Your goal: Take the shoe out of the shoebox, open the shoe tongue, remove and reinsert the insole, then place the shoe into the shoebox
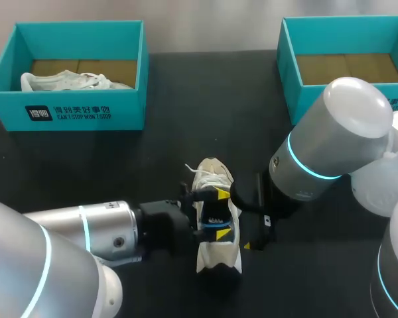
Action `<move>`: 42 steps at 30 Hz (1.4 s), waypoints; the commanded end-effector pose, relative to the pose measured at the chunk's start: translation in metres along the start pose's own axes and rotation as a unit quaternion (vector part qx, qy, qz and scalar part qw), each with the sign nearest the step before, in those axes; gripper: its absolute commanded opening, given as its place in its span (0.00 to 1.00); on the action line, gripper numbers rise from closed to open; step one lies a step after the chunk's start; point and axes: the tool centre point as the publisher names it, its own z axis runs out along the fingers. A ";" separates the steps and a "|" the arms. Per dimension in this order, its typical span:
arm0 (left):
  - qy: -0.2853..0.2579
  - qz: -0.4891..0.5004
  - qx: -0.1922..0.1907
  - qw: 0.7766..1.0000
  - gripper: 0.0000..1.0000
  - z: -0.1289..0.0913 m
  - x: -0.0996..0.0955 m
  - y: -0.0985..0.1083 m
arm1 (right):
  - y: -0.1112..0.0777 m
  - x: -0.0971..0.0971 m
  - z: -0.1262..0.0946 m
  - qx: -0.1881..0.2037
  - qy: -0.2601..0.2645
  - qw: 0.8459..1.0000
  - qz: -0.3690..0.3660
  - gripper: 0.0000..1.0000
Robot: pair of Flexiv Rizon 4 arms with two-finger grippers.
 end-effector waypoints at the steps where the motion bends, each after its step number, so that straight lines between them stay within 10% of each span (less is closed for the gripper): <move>1: 0.022 -0.009 -0.004 1.000 0.78 -0.001 -0.003 0.001 | 0.001 0.001 0.001 0.001 -0.001 1.000 0.001 1.00; 20: 0.118 0.036 -0.013 0.992 0.97 -0.022 -0.008 -0.003 | 0.001 0.001 0.001 0.001 -0.001 1.000 0.001 1.00; 42: 0.284 0.082 -0.007 0.955 0.94 -0.085 -0.010 0.001 | -0.077 -0.020 -0.056 -0.001 0.010 1.000 -0.017 1.00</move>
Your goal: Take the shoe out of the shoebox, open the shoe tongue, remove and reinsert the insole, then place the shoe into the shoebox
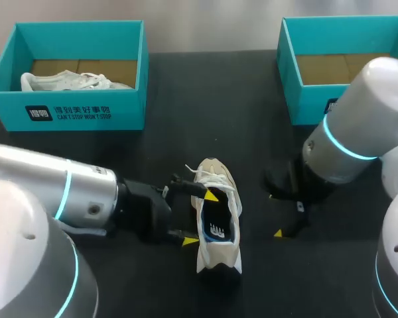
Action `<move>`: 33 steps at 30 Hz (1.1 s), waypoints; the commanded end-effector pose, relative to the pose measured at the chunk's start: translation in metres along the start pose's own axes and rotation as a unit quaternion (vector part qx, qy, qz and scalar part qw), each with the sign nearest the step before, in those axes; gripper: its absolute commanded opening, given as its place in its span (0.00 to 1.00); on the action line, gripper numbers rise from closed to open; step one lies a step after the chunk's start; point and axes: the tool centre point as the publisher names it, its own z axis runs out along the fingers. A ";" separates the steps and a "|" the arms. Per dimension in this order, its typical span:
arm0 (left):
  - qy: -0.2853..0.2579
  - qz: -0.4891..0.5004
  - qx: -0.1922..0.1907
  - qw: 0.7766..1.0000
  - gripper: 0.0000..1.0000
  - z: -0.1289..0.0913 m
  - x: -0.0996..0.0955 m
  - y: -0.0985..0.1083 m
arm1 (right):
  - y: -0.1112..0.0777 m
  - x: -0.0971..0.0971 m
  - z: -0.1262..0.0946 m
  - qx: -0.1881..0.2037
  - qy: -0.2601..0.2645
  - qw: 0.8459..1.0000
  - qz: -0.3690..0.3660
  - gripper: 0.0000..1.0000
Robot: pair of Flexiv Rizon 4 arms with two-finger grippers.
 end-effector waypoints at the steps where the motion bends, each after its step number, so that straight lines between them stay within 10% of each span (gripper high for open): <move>1: 0.114 0.007 0.005 0.993 0.95 -0.039 -0.001 0.003 | -0.021 0.002 -0.027 -0.014 -0.006 1.000 -0.012 1.00; 19: 0.285 0.077 0.050 0.954 0.87 -0.093 -0.013 0.005 | -0.027 -0.001 -0.030 -0.031 -0.006 0.999 -0.021 1.00; 23: 0.322 0.094 0.058 0.940 0.51 -0.104 -0.012 0.005 | -0.027 -0.001 -0.030 -0.031 -0.006 0.999 -0.021 1.00; 33: 0.388 0.124 0.063 0.911 0.39 -0.123 -0.020 0.007 | -0.078 0.000 -0.061 -0.032 -0.029 0.999 -0.003 1.00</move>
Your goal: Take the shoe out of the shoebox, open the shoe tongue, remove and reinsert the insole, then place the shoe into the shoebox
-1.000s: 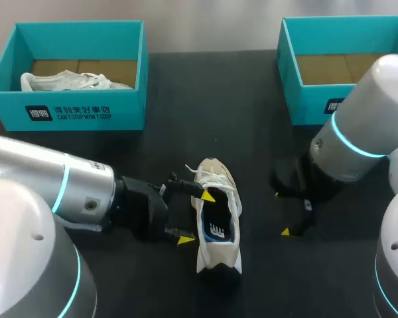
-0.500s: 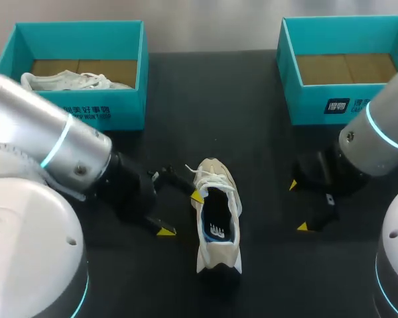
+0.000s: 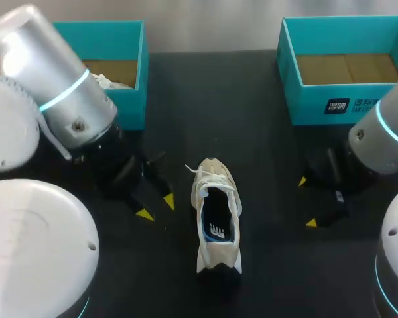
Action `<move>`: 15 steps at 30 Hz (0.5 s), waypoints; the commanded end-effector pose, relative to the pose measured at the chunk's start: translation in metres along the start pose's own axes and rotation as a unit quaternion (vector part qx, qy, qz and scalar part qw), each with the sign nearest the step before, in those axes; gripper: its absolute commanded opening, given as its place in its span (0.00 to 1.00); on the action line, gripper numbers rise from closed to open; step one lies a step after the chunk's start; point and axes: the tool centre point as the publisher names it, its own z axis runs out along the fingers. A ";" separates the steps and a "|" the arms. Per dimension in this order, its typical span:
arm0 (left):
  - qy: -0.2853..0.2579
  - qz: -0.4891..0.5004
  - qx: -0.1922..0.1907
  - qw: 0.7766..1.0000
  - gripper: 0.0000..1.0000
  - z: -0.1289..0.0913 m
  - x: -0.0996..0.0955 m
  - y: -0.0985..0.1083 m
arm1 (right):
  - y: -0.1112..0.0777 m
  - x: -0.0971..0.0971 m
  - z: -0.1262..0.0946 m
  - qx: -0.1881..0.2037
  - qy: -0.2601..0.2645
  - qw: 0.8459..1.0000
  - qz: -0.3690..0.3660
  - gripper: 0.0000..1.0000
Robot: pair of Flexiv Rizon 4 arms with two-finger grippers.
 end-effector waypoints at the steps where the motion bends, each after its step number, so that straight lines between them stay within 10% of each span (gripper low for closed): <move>1: 0.111 0.009 0.007 0.994 0.28 -0.044 -0.001 -0.002 | -0.027 0.012 -0.027 -0.011 -0.013 1.000 0.004 1.00; 3: 0.137 0.016 0.009 0.990 0.00 -0.046 -0.001 -0.004 | -0.032 0.011 -0.030 -0.024 -0.019 1.000 0.003 1.00; 15: 0.172 0.016 0.019 0.985 0.00 -0.052 0.000 -0.007 | -0.034 0.009 -0.031 -0.032 -0.004 0.999 0.004 1.00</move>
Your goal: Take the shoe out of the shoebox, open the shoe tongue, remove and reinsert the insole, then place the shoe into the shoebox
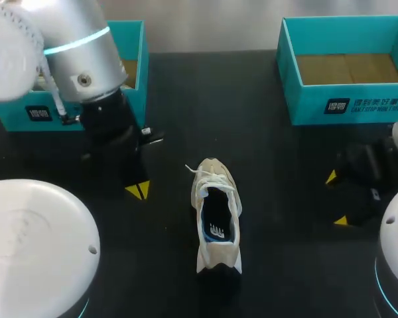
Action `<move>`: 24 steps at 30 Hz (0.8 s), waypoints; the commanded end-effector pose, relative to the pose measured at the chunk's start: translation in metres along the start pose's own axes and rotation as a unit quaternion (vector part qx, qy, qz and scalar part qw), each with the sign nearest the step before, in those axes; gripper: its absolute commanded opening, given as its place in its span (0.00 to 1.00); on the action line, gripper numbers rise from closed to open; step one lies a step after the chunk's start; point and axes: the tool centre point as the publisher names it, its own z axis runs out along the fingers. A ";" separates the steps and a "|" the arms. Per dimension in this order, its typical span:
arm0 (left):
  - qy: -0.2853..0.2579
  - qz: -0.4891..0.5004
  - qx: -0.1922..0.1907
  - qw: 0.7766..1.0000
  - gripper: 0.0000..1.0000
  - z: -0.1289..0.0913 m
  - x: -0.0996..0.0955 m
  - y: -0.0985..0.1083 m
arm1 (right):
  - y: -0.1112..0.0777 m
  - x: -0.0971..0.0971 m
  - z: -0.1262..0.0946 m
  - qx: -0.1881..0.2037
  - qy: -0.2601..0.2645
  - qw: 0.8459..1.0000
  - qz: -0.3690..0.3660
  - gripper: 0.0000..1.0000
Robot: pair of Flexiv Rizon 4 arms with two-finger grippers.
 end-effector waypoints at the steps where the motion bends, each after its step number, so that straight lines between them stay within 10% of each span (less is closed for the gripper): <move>1: 0.053 0.000 0.001 0.999 0.00 -0.003 -0.003 0.001 | 0.001 0.003 -0.001 0.002 -0.002 1.000 0.000 1.00; 24: 0.112 0.124 -0.059 0.984 0.00 0.067 -0.074 0.012 | 0.001 0.003 -0.001 0.002 -0.002 1.000 0.000 1.00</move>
